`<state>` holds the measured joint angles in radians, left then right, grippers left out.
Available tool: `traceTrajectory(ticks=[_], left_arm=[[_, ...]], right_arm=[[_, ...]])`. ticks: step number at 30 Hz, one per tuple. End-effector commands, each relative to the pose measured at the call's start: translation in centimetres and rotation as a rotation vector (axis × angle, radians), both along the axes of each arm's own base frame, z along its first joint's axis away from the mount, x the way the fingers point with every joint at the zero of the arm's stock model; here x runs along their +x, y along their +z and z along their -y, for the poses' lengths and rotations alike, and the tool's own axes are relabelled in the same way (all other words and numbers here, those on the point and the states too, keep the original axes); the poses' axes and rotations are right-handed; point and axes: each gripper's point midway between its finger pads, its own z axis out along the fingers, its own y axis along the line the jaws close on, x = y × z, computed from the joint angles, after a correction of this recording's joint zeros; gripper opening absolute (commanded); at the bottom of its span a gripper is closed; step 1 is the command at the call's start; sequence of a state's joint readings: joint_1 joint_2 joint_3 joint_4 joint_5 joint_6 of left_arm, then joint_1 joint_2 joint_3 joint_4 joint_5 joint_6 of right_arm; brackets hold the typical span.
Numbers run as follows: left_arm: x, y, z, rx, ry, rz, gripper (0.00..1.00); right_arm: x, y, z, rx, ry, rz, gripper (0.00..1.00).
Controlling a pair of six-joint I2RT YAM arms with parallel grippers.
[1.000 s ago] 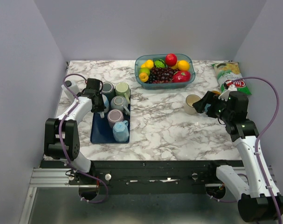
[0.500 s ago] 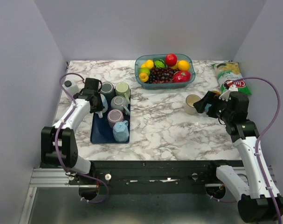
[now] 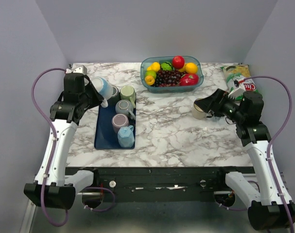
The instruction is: Turn the mug right side up
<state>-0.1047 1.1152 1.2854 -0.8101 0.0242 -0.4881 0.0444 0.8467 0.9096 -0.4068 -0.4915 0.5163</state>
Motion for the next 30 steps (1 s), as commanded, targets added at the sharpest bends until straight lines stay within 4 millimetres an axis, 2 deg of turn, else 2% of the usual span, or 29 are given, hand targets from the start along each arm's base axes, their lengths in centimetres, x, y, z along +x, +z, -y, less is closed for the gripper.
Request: traceTrajectory(ticks=[1, 3, 4, 6, 7, 9, 10, 11, 13, 14, 15, 18, 23, 30], left_arm=[[-1.0, 9.6, 7.4, -0.381, -0.258, 0.246, 0.0], [-1.4, 11.4, 9.3, -0.513, -0.299, 0.267, 0.0], [-1.8, 13.4, 10.7, -0.569, -0.366, 0.327, 0.0], [-2.3, 14.7, 12.2, -0.675, -0.396, 0.333, 0.0], [-2.9, 16.4, 13.4, -0.711, -0.452, 0.385, 0.0], [-3.5, 17.5, 14.6, -0.771, -0.487, 0.41, 0.0], [-3.9, 19.0, 15.3, -0.821, -0.517, 0.448, 0.0], [-4.4, 19.1, 16.2, -0.852, -0.537, 0.436, 0.0], [-4.9, 21.0, 17.2, -0.913, -0.58, 0.487, 0.0], [-5.5, 21.2, 17.9, -0.933, -0.608, 0.487, 0.0], [-5.6, 21.5, 18.2, -0.947, -0.616, 0.501, 0.0], [-6.1, 22.5, 19.3, -0.978, -0.656, 0.525, 0.0], [-6.6, 22.9, 20.4, -1.01, -0.69, 0.526, 0.0], [-7.1, 23.2, 21.7, -1.041, -0.725, 0.523, 0.0]], right_arm=[[-1.5, 7.0, -4.8, 0.253, 0.245, 0.135, 0.99], [-1.8, 8.5, -5.9, 0.307, 0.274, 0.143, 0.99], [-1.9, 9.1, -6.9, 0.321, 0.297, 0.159, 0.99], [-2.2, 11.1, -8.1, 0.361, 0.325, 0.185, 0.99], [-2.3, 11.6, -9.5, 0.379, 0.353, 0.195, 0.99], [-2.5, 13.1, -10.8, 0.422, 0.374, 0.197, 0.99], [-3.2, 14.1, -12.0, 0.447, 0.417, 0.223, 0.99], [-2.7, 14.2, -12.7, 0.474, 0.421, 0.2, 0.99], [-3.7, 16.0, -14.2, 0.502, 0.479, 0.24, 0.99], [-3.2, 15.8, -14.9, 0.501, 0.484, 0.225, 0.99], [-3.3, 16.6, -15.3, 0.507, 0.494, 0.235, 0.99], [-3.2, 16.5, -16.9, 0.537, 0.533, 0.193, 0.99], [-3.3, 17.9, -17.9, 0.579, 0.56, 0.221, 0.96], [-2.8, 19.2, -18.4, 0.62, 0.57, 0.243, 0.77]])
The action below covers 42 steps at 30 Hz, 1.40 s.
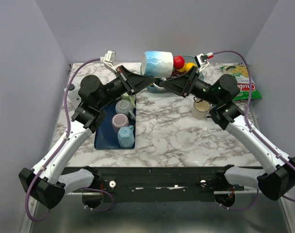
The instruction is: Turn the mug right side up
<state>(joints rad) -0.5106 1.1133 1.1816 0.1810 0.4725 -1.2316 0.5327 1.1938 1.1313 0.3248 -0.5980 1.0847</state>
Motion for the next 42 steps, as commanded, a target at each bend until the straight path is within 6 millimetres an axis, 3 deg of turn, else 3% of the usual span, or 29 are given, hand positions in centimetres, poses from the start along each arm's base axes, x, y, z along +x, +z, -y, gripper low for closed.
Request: traceTrajectory(ticks=[1, 8, 11, 12, 15, 17, 18, 20, 21, 22, 24, 25, 26, 27, 28, 29, 30, 31, 35, 38, 42], left_arm=[[-1.4, 4.0, 0.1, -0.096, -0.028, 0.132, 0.0], [-1.6, 4.0, 0.9, -0.106, -0.055, 0.133, 0.0], [-1.7, 3.8, 1.2, -0.101, -0.063, 0.138, 0.0], [-1.6, 3.8, 1.2, -0.099, -0.059, 0.142, 0.0], [-1.6, 3.4, 1.4, -0.072, -0.066, 0.144, 0.0], [-1.8, 2.9, 1.7, -0.055, -0.085, 0.14, 0.0], [-1.9, 2.9, 1.7, -0.045, -0.085, 0.157, 0.08], [-2.2, 2.5, 1.9, -0.019, -0.107, 0.165, 0.29], [-2.3, 2.6, 1.9, -0.006, -0.11, 0.179, 0.61], [-2.2, 1.7, 2.0, 0.042, -0.106, 0.178, 0.71], [-2.3, 1.5, 2.0, 0.098, -0.107, 0.205, 0.87], [-1.9, -0.3, 1.9, 0.182, -0.093, 0.19, 0.94], [-1.7, -1.1, 1.8, 0.228, -0.079, 0.179, 0.99], [-0.9, -1.3, 1.1, 0.27, -0.016, 0.172, 0.99], [-0.6, -3.7, 0.5, 0.363, 0.007, 0.105, 0.99], [-0.2, -4.8, -0.1, 0.435, 0.04, 0.124, 0.99], [0.9, -5.4, -1.3, 0.498, 0.122, 0.117, 0.99], [0.8, -7.6, -2.3, 0.587, 0.142, 0.058, 0.99], [2.4, -11.4, -7.0, 0.851, 0.328, -0.024, 0.99], [3.1, -12.9, -9.8, 0.973, 0.435, -0.075, 0.99], [3.5, -14.0, -10.9, 1.031, 0.484, -0.112, 0.99]], right_arm=[[-0.3, 3.5, 0.1, 0.087, -0.007, 0.077, 0.76], [-0.7, 4.8, 0.2, 0.165, 0.017, 0.079, 0.57], [-0.4, 4.7, 0.0, 0.164, 0.023, 0.063, 0.39], [-0.5, 4.7, 0.0, 0.167, 0.025, 0.066, 0.26], [-0.2, 4.3, 0.1, 0.155, 0.008, 0.063, 0.01], [-0.2, 4.2, 0.3, 0.143, -0.017, 0.072, 0.01], [-0.1, 4.1, 0.5, 0.137, -0.031, 0.074, 0.01], [0.3, 3.7, 0.9, 0.106, -0.082, 0.068, 0.01], [0.5, 3.6, 1.2, 0.092, -0.105, 0.065, 0.01], [0.8, 2.5, 1.4, 0.051, -0.129, 0.024, 0.01], [1.1, 2.2, 2.4, 0.006, -0.204, 0.049, 0.01], [1.3, 0.9, 2.7, -0.044, -0.23, 0.015, 0.01], [1.5, 0.9, 3.6, -0.075, -0.286, 0.044, 0.01], [1.7, 0.4, 4.1, -0.106, -0.319, 0.041, 0.0], [1.8, -1.1, 4.7, -0.165, -0.349, 0.004, 0.01], [2.8, -1.7, 6.0, -0.214, -0.426, 0.023, 0.01], [2.9, -1.9, 7.0, -0.246, -0.475, 0.035, 0.01], [3.1, -3.2, 8.0, -0.311, -0.517, 0.005, 0.01], [4.6, -5.5, 12.0, -0.551, -0.693, 0.056, 0.01], [5.3, -8.9, 13.0, -0.706, -0.707, 0.039, 0.01], [6.3, -14.0, 12.8, -0.884, -0.644, 0.038, 0.01]])
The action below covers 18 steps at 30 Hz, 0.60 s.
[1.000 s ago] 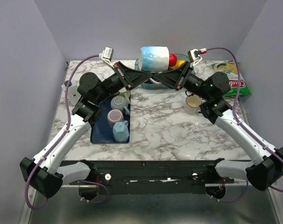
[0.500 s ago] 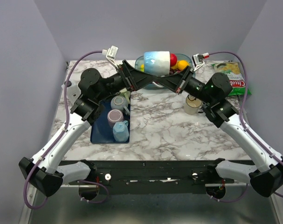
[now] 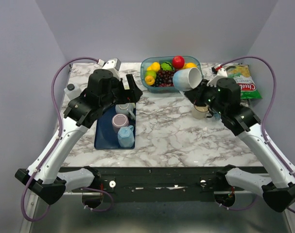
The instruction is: Turn the mug right side up
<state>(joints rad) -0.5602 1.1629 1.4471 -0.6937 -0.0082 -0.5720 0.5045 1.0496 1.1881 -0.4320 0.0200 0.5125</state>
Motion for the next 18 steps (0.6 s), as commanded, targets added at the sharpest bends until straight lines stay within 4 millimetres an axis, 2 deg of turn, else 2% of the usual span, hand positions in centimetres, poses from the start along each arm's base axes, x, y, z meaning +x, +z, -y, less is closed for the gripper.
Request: traceTrajectory(ticks=[1, 3, 7, 9, 14, 18], left_arm=[[0.4, -2.8, -3.8, 0.2, 0.133, -0.048, 0.99], [0.6, -3.0, -4.0, 0.207, 0.144, -0.053, 0.99], [0.7, -3.6, -4.0, 0.216, 0.151, -0.067, 0.99], [0.6, -3.9, -4.1, 0.221, 0.156, -0.076, 0.99], [0.6, -4.5, -4.4, 0.229, 0.173, -0.093, 0.99], [0.6, -5.0, -4.5, 0.236, 0.184, -0.107, 0.99]], right_arm=[[1.7, -4.2, 1.1, -0.23, 0.003, -0.007, 0.01], [2.5, -7.5, 0.6, -0.27, 0.009, -0.081, 0.01], [3.7, -11.5, -0.1, -0.342, -0.009, -0.163, 0.01], [4.5, -13.5, 0.2, -0.399, -0.05, -0.213, 0.01], [5.6, -16.0, 0.4, -0.485, -0.078, -0.281, 0.01], [6.3, -18.2, 1.3, -0.554, -0.131, -0.332, 0.01]])
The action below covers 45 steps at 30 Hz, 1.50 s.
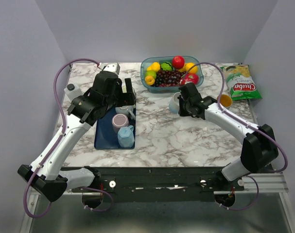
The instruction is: Turn the mug right side up
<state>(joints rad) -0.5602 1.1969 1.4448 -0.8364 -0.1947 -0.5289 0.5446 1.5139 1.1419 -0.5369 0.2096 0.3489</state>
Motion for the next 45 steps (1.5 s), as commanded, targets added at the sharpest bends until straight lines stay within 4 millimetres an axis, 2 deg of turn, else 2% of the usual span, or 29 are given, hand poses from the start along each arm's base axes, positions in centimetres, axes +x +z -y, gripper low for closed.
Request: traceTrajectory(ticks=[1, 12, 22, 23, 24, 26, 27, 29, 30, 32, 36, 40, 44, 45], left_arm=[[0.0, -1.0, -0.8, 0.033, 0.042, -0.022, 0.99], [0.3, -2.3, -0.7, 0.053, 0.047, -0.055, 0.99], [0.5, -3.4, -0.8, 0.07, 0.059, -0.076, 0.99], [0.7, -3.4, -1.0, 0.075, 0.075, -0.072, 0.99], [0.7, -3.4, -1.1, 0.075, 0.078, -0.068, 0.99], [0.9, -3.2, -1.1, 0.073, 0.083, -0.059, 0.99], [0.9, -3.1, -1.1, 0.072, 0.082, -0.056, 0.99], [1.1, -3.0, -1.1, 0.078, 0.083, -0.05, 0.99], [1.3, -3.0, -1.3, 0.084, 0.089, -0.047, 0.99], [1.4, -3.1, -1.4, 0.098, 0.087, -0.049, 0.99], [1.9, -3.7, -1.8, 0.168, 0.058, -0.038, 0.99], [3.4, -4.4, -3.1, 0.252, 0.064, -0.001, 0.99], [6.1, -5.6, -6.1, 0.239, 0.123, 0.011, 0.99], [6.5, -6.6, -6.5, 0.227, 0.119, -0.001, 0.99]], right_arm=[[3.0, 2.0, 0.5, -0.053, -0.075, 0.106, 0.01], [4.4, -2.1, 0.9, -0.142, -0.115, 0.05, 0.01], [4.7, -3.7, 1.2, -0.175, -0.146, 0.03, 0.01], [4.7, -4.0, 1.1, -0.18, -0.145, 0.025, 0.03], [4.8, -4.2, 1.1, -0.181, -0.146, 0.02, 0.11], [4.8, -4.5, 1.2, -0.188, -0.149, 0.013, 0.19], [4.7, -4.6, 1.2, -0.186, -0.151, 0.01, 0.33], [4.6, -4.5, 1.2, -0.184, -0.152, 0.008, 0.46], [4.6, -4.1, 1.2, -0.172, -0.158, 0.015, 0.57], [4.4, -3.5, 0.9, -0.152, -0.149, 0.021, 0.65], [4.3, -0.5, 0.1, -0.074, -0.123, 0.064, 0.77], [3.6, 3.6, -0.5, 0.007, -0.096, 0.109, 0.8], [2.3, 6.3, -0.6, 0.061, -0.067, 0.134, 0.8], [1.8, 6.7, -0.7, 0.076, -0.056, 0.134, 0.8]])
